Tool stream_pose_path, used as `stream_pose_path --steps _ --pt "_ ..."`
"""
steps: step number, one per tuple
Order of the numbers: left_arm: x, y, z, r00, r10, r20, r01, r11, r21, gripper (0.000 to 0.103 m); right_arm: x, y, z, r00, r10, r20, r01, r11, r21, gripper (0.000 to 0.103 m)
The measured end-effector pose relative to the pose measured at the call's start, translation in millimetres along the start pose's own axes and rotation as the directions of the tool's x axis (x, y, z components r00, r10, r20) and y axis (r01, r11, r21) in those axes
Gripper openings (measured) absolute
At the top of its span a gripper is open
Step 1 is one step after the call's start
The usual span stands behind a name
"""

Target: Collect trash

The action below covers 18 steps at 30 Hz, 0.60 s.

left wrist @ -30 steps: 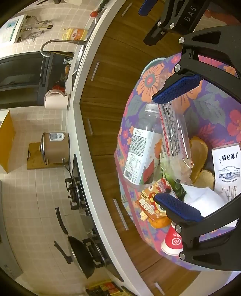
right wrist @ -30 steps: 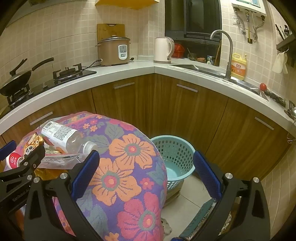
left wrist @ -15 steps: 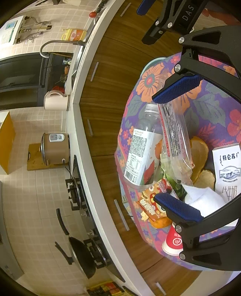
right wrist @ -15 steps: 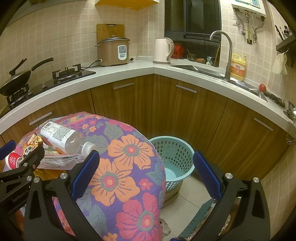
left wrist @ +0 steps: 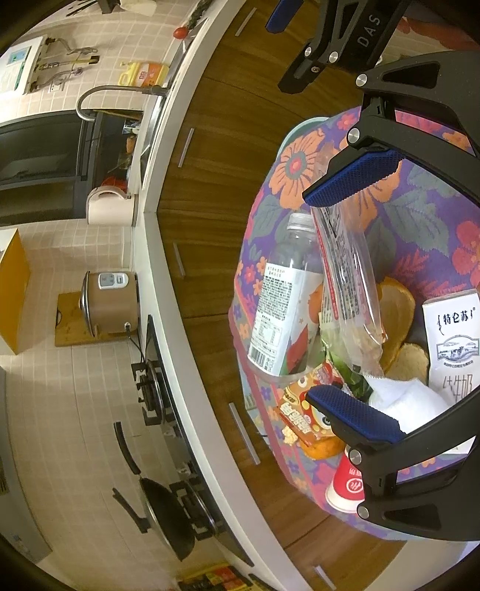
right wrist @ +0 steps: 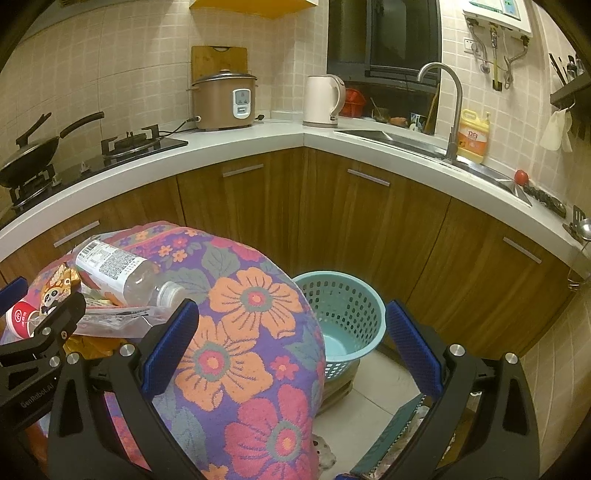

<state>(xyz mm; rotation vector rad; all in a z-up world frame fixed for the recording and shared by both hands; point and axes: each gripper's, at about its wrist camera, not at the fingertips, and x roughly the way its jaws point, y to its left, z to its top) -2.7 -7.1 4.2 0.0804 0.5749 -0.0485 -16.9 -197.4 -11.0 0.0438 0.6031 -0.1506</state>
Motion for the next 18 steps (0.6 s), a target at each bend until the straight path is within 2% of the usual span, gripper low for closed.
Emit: stream_pose_path --steps 18 --pt "-1.3 1.1 -3.1 0.999 -0.043 -0.003 0.043 0.999 -0.003 0.094 4.9 1.1 -3.6 1.000 -0.001 -0.019 0.001 1.000 -0.006 0.096"
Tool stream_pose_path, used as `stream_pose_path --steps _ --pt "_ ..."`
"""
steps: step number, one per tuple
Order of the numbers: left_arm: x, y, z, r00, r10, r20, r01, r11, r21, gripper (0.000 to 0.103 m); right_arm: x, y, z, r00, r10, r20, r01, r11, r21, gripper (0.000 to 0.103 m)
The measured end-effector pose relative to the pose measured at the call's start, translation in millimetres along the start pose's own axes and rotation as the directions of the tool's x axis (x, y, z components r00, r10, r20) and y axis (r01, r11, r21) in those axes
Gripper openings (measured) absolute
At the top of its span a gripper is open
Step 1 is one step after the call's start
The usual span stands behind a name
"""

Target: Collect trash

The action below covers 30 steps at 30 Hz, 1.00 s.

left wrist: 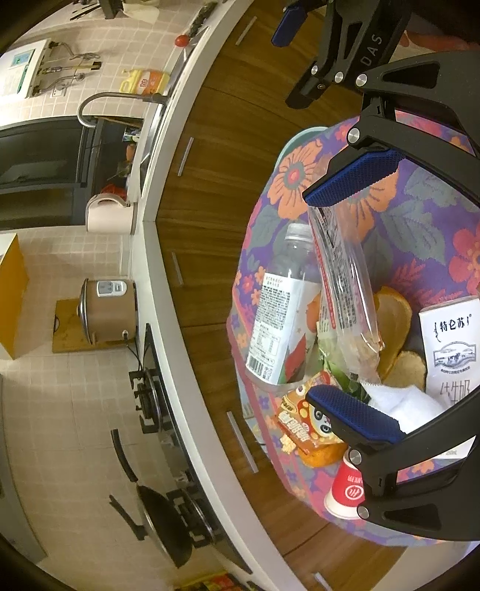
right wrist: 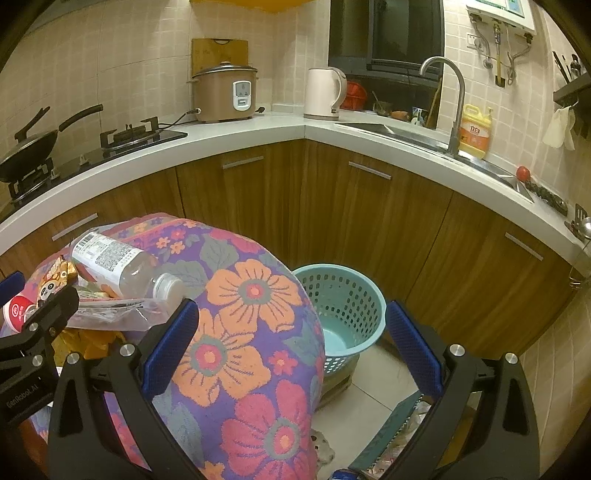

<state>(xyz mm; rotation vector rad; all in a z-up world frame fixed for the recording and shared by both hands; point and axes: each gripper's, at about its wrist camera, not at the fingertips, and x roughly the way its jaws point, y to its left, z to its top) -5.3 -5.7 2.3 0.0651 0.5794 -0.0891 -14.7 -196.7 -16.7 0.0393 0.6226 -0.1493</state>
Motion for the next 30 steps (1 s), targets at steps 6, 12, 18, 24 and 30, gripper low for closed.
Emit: stream_pose_path --steps 6,12,18,24,30 --pt "-3 2 0 1.000 0.006 0.005 -0.006 1.000 -0.003 0.094 -4 2 1 1.000 0.002 0.002 -0.002 1.000 -0.007 0.095" --pt "-10 7 -1 1.000 0.014 0.014 -0.014 1.000 -0.016 0.094 -12 6 2 1.000 0.010 0.012 -0.010 1.000 -0.011 0.095" --pt "-20 20 -1 0.999 0.025 0.025 -0.024 0.999 -0.042 0.094 -21 10 5 0.999 0.033 0.024 -0.033 0.999 -0.010 0.092" --pt "-33 61 -8 0.996 0.091 0.024 -0.089 0.993 -0.076 0.094 -29 18 4 0.997 0.062 0.034 -0.061 0.998 -0.028 0.092" --pt "-43 119 -27 0.988 0.149 -0.029 -0.151 0.978 -0.146 0.093 -31 34 2 0.993 0.115 0.027 -0.114 0.992 -0.049 0.091"
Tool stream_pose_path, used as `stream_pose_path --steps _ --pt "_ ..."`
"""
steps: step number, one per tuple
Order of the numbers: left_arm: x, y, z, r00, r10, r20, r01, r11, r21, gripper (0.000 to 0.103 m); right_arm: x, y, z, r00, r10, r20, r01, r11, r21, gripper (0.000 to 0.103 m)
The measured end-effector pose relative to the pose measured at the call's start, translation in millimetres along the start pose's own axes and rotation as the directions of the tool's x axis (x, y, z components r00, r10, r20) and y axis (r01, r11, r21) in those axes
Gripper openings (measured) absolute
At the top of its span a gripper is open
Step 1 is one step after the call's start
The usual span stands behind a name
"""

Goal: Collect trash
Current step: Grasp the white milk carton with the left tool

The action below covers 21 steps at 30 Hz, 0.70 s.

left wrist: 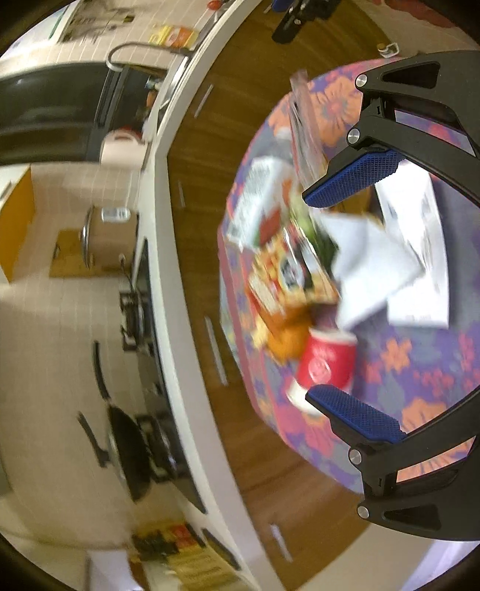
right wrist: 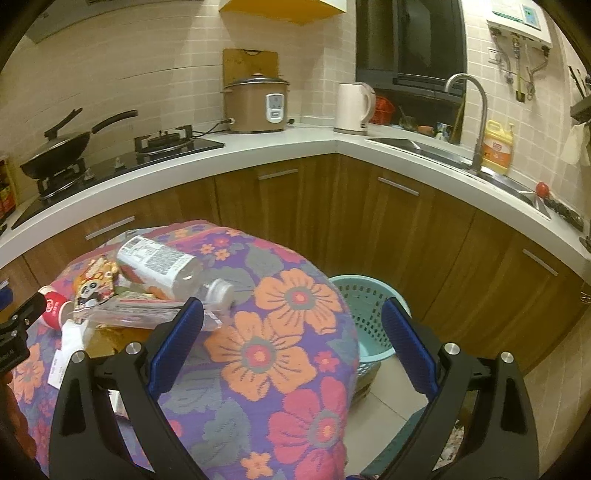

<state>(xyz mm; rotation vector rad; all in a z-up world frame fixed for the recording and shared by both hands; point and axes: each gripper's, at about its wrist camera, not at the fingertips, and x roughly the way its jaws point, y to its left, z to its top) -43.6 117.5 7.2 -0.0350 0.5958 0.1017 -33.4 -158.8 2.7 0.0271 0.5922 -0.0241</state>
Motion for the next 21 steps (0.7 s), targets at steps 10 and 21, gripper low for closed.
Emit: stream_pose_path --steps 10,21 --pt "2 57 -24 0.993 -0.085 -0.085 0.079 0.995 -0.068 0.083 4 34 -10 0.995 0.100 -0.031 -0.101 0.994 -0.043 0.086" --pt "19 53 -61 0.962 -0.175 -0.211 0.173 0.985 -0.026 0.083 7 54 -20 0.989 0.138 -0.059 -0.142 0.986 -0.082 0.086"
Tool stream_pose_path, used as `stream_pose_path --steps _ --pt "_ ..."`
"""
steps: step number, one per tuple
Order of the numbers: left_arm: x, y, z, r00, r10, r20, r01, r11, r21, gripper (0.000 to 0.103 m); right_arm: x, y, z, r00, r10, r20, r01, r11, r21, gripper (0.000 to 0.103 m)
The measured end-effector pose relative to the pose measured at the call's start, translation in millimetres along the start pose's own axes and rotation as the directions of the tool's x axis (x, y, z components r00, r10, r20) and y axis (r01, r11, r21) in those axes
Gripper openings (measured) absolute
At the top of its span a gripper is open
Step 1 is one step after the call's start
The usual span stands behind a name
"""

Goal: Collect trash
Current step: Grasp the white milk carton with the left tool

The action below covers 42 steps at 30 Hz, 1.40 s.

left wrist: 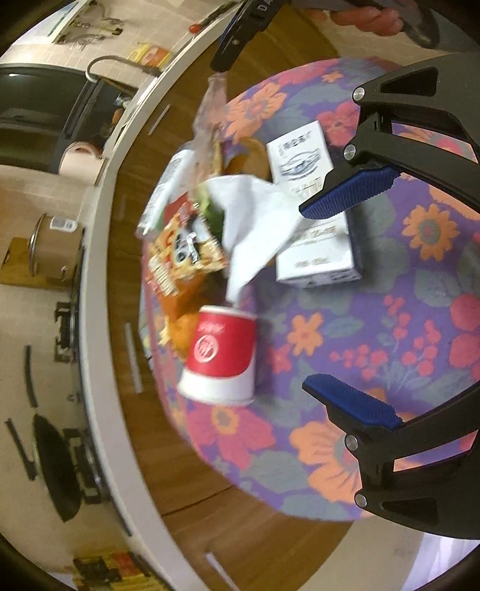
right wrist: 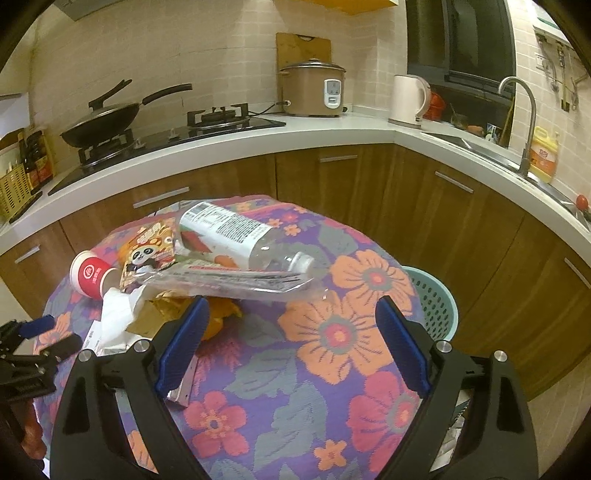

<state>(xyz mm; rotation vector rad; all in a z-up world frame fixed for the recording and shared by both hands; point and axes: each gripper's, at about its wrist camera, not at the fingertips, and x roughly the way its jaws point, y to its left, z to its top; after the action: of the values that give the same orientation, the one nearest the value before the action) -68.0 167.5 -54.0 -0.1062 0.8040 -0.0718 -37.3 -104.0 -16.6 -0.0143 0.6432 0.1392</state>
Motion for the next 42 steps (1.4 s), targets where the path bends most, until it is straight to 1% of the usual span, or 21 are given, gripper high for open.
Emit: stream_pose_path --steps 5,10,12,15,17,18,19,20,21,23,25,26,27,29,31,32,33,35,38,39,42 --pt "9 -10 -7 0.995 -0.091 -0.036 0.091 0.996 0.017 0.083 -1 3 -3 1.000 -0.002 -0.004 0.002 1.000 -0.009 0.086" --pt "17 -28 -13 0.988 -0.139 -0.069 0.143 0.988 0.061 0.082 -5 2 -4 1.000 -0.006 0.003 0.006 1.000 -0.008 0.086" --pt "19 -32 -15 0.983 -0.166 -0.082 0.172 0.983 0.066 0.078 -6 2 -4 1.000 -0.012 0.005 0.012 1.000 -0.013 0.086" --pt "16 -39 -21 0.972 -0.215 -0.096 0.222 0.972 0.079 0.077 -6 0 -5 1.000 -0.016 0.005 0.016 1.000 -0.011 0.086" --pt "11 -42 -25 0.953 -0.281 -0.110 0.291 0.953 0.083 0.077 -6 -2 -5 1.000 -0.018 0.003 0.018 1.000 -0.008 0.086" --pt "7 -44 -28 0.932 -0.339 -0.124 0.351 0.932 0.088 0.077 -5 -2 -6 1.000 -0.019 0.003 0.019 1.000 -0.007 0.086" --pt "5 -48 -32 0.915 -0.377 -0.141 0.392 0.915 0.097 0.078 -5 -3 -6 1.000 -0.020 0.002 0.020 1.000 -0.006 0.086" --pt "2 -53 -36 0.892 -0.421 -0.166 0.441 0.890 0.116 0.078 -4 -4 -6 1.000 -0.021 0.000 0.021 1.000 -0.004 0.086" --pt "-1 -57 -39 0.885 -0.431 -0.178 0.457 0.878 0.144 0.078 -4 -5 -7 1.000 -0.020 0.000 0.020 1.000 -0.004 0.086" --pt "-9 -60 -40 0.931 -0.340 -0.130 0.362 0.905 0.222 0.077 -3 -6 -7 1.000 -0.016 -0.001 0.016 1.000 -0.004 0.086" --pt "-6 -56 -33 0.961 -0.260 -0.094 0.275 0.930 0.244 0.080 -2 -8 -7 1.000 -0.005 -0.004 0.005 1.000 -0.002 0.086" --pt "-1 -53 -27 0.971 -0.225 -0.084 0.239 0.939 0.246 0.080 -1 -9 -7 1.000 0.011 -0.009 -0.011 1.000 -0.001 0.086" --pt "3 -52 -23 0.973 -0.215 -0.083 0.229 0.942 0.246 0.080 -1 -9 -7 1.000 0.020 -0.012 -0.020 1.000 -0.002 0.086" --pt "14 -51 -13 0.974 -0.203 -0.098 0.222 0.941 0.254 0.080 -2 -9 -7 1.000 0.018 -0.011 -0.018 1.000 -0.010 0.086" --pt "27 -58 -9 0.964 -0.221 -0.145 0.255 0.920 0.296 0.080 -4 -9 -7 1.000 0.014 -0.007 -0.014 1.000 -0.017 0.086" --pt "31 -60 -8 0.957 -0.235 -0.169 0.278 0.909 0.311 0.081 -5 -10 -7 1.000 0.011 -0.006 -0.011 1.000 -0.015 0.086" --pt "36 -64 -6 0.942 -0.268 -0.202 0.321 0.894 0.313 0.081 -6 -12 -7 1.000 0.006 -0.004 -0.006 1.000 -0.012 0.086" --pt "38 -71 -6 0.921 -0.295 -0.253 0.368 0.874 0.319 0.077 -7 -17 -6 1.000 -0.008 -0.002 0.008 1.000 -0.006 0.086" --pt "32 -86 -12 0.906 -0.320 -0.277 0.406 0.841 0.356 0.078 -6 -24 -6 1.000 -0.012 -0.004 0.012 1.000 0.007 0.086" --pt "32 -90 -12 0.905 -0.320 -0.279 0.408 0.838 0.362 0.078 -5 -25 -6 1.000 -0.011 -0.007 0.011 1.000 0.008 0.086" --pt "43 -105 -9 0.918 -0.276 -0.285 0.373 0.846 0.381 0.078 -3 -29 -6 1.000 0.006 -0.018 -0.005 1.000 0.009 0.086"
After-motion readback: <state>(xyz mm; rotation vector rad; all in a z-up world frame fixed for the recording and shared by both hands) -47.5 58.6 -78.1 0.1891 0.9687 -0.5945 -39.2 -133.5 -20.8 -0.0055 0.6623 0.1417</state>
